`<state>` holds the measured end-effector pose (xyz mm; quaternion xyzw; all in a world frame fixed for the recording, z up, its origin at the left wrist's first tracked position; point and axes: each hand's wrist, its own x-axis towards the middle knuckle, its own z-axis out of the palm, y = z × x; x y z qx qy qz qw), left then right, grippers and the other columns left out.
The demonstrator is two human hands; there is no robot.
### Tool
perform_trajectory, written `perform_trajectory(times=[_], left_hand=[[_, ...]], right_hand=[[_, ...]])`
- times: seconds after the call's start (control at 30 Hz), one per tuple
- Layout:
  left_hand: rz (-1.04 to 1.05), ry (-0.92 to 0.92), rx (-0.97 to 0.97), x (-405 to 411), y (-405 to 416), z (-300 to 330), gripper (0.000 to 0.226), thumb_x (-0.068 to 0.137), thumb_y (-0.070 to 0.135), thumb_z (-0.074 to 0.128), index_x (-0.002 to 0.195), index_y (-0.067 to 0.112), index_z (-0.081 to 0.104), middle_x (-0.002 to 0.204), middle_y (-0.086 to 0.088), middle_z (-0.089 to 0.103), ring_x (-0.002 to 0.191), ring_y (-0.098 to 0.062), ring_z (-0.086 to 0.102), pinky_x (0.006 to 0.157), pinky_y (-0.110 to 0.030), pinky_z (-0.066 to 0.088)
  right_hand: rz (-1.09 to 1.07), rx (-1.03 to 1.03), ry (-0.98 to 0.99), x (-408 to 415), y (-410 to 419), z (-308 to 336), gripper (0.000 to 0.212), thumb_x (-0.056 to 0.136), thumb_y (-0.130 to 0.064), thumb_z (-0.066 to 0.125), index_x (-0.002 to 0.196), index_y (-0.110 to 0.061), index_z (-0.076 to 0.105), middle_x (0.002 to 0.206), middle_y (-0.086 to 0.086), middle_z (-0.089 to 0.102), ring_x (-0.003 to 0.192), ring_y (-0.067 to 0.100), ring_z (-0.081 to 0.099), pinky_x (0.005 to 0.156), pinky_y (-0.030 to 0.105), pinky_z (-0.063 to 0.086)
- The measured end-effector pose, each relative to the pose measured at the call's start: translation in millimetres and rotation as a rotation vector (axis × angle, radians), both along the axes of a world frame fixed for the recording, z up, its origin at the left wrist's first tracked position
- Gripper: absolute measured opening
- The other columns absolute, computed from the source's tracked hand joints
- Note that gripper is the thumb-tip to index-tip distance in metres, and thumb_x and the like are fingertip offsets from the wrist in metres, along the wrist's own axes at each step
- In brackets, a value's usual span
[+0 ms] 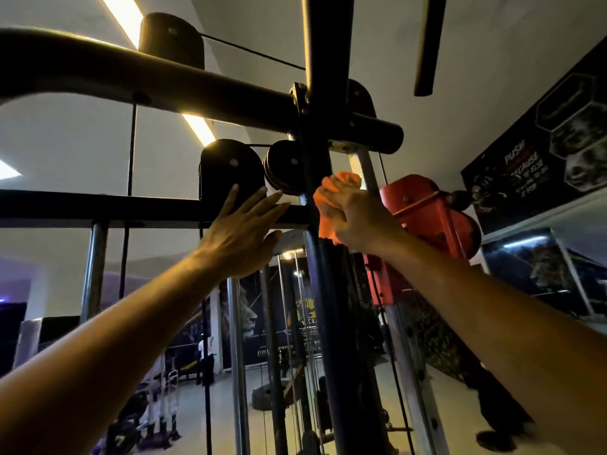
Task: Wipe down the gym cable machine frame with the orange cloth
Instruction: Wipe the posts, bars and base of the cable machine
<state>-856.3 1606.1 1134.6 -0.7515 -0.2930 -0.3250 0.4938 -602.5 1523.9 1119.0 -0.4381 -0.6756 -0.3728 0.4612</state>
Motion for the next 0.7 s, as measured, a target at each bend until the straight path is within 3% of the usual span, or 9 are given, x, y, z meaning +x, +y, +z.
perform_trajectory(times=[0.1, 0.17, 0.23, 0.33, 0.5, 0.6, 0.7], left_hand=[[-0.111, -0.028, 0.004, 16.9, -3.4, 10.1, 0.069, 0.106, 0.055, 0.02, 0.171, 0.032, 0.02, 0.18, 0.003, 0.013, 0.167, -0.019, 0.002, 0.133, -0.055, -0.01], [-0.133, -0.066, -0.009, 27.0, -8.1, 18.3, 0.07, 0.106, 0.055, 0.019, 0.171, 0.03, 0.02, 0.18, 0.002, 0.015, 0.167, -0.019, 0.004, 0.134, -0.054, -0.008], [-0.12, -0.098, -0.03, 36.3, -12.6, 21.3, 0.073, 0.104, 0.054, 0.019, 0.172, 0.028, 0.021, 0.18, 0.001, 0.015, 0.167, -0.021, 0.006, 0.134, -0.053, -0.006], [-0.071, -0.1, -0.028, 45.1, -12.9, 23.4, 0.074, 0.103, 0.055, 0.019, 0.172, 0.026, 0.021, 0.18, -0.001, 0.014, 0.167, -0.022, 0.006, 0.135, -0.054, -0.001], [-0.005, -0.114, 0.046, 51.5, -4.0, 53.3, 0.062, 0.115, 0.046, 0.036, 0.172, 0.028, 0.02, 0.18, 0.002, 0.013, 0.167, -0.022, 0.007, 0.135, -0.053, 0.001], [-0.022, -0.153, 0.044, 53.3, 4.0, 63.1, 0.064, 0.115, 0.047, 0.039, 0.172, 0.03, 0.018, 0.18, 0.004, 0.01, 0.166, -0.019, 0.004, 0.134, -0.048, 0.003], [0.014, -0.148, 0.105, 51.9, 11.3, 62.0, 0.065, 0.115, 0.054, 0.034, 0.173, 0.032, 0.014, 0.18, 0.008, 0.003, 0.161, -0.009, -0.008, 0.13, -0.038, -0.005]], right_hand=[[-0.047, 0.117, 0.079, 13.6, 4.4, 13.0, 0.057, 0.114, -0.043, 0.041, 0.167, -0.02, 0.039, 0.177, 0.008, 0.027, 0.167, 0.031, 0.01, 0.134, 0.058, 0.017], [-0.157, 0.039, 0.027, 14.6, 22.4, 3.9, 0.072, 0.111, -0.057, 0.022, 0.172, -0.02, 0.023, 0.181, 0.009, 0.01, 0.168, 0.033, -0.004, 0.135, 0.058, 0.001], [-0.219, -0.1, -0.072, 8.0, 50.7, -25.8, 0.097, 0.091, -0.073, 0.002, 0.174, -0.023, 0.0, 0.181, 0.008, -0.014, 0.165, 0.037, -0.019, 0.132, 0.065, -0.006], [-0.115, -0.091, 0.001, 2.8, 90.0, -55.7, 0.097, 0.097, -0.077, 0.019, 0.17, -0.027, -0.022, 0.176, 0.004, -0.034, 0.162, 0.036, -0.03, 0.13, 0.065, -0.005], [0.149, -0.006, 0.218, 1.9, 85.3, 0.6, 0.081, 0.101, -0.075, 0.01, 0.17, -0.041, -0.013, 0.18, -0.003, -0.02, 0.167, 0.032, -0.012, 0.133, 0.064, 0.001], [0.208, 0.05, 0.196, 6.7, 88.0, 39.4, 0.069, 0.113, -0.06, 0.022, 0.173, -0.037, -0.003, 0.181, 0.0, -0.016, 0.168, 0.032, -0.008, 0.133, 0.064, 0.006], [0.245, 0.147, 0.179, 10.7, 96.5, 41.6, 0.066, 0.115, -0.053, 0.026, 0.174, -0.035, 0.002, 0.181, 0.0, -0.017, 0.168, 0.032, -0.004, 0.133, 0.061, 0.017]])
